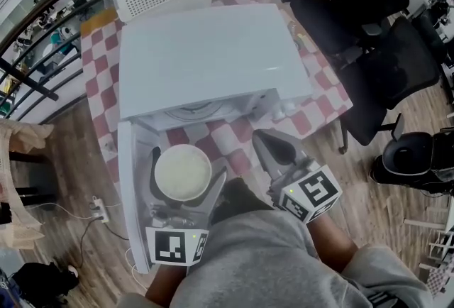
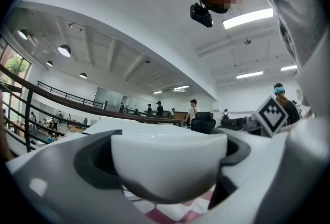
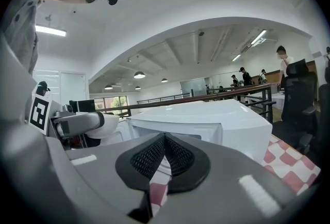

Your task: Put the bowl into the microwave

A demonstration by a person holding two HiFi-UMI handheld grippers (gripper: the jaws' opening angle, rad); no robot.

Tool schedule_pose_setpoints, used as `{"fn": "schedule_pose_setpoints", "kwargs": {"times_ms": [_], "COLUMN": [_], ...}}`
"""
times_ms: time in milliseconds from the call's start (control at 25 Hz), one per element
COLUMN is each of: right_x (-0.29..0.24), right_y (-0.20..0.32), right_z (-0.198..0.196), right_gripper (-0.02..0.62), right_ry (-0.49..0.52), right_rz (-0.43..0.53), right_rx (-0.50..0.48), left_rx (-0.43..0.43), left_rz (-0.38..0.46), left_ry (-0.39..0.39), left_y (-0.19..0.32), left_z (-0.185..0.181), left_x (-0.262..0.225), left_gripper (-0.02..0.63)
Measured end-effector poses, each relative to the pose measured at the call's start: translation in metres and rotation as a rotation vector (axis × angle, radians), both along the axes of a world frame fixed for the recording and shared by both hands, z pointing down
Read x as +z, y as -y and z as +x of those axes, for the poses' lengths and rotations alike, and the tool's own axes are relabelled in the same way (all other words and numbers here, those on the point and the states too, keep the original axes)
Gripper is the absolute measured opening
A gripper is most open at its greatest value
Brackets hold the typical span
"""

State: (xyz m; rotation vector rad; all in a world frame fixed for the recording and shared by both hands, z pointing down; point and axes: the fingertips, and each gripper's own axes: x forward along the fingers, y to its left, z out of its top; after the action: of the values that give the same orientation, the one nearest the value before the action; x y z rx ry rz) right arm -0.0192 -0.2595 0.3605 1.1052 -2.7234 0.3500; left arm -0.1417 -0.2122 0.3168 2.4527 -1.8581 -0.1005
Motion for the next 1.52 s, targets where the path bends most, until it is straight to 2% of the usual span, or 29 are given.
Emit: {"fn": "schedule_pose_setpoints", "kwargs": {"times_ms": [440,760,1120,1520], "right_x": [0.005,0.011,0.023,0.033], "right_y": [0.039,0.053,0.056,0.057], "right_z": [-0.007,-0.014,-0.019,-0.027], "right_gripper": [-0.003,-0.003,-0.003,-0.003], "right_ry": [0.009,0.011,0.004,-0.003], "right_rz": [-0.010,-0.013,-0.044,-0.075], "right_rx": [-0.047,-0.080,-0.115,-0.158], "left_rx": [-0.040,-0.041,-0.037,-0.058], "left_rz": [-0.033,-0.082,-0.181,-0.311], "left_ry": [0.024,0.044,0.081,0.123], "left_y": [0.042,0.064,0.088,0.139], "left_z": [-0.003,0.000,0.001,-0.008], "left_x": [0.011,0.040,0.097,0.168], "left_gripper": [0.535,0.535,0.535,0.535]}}
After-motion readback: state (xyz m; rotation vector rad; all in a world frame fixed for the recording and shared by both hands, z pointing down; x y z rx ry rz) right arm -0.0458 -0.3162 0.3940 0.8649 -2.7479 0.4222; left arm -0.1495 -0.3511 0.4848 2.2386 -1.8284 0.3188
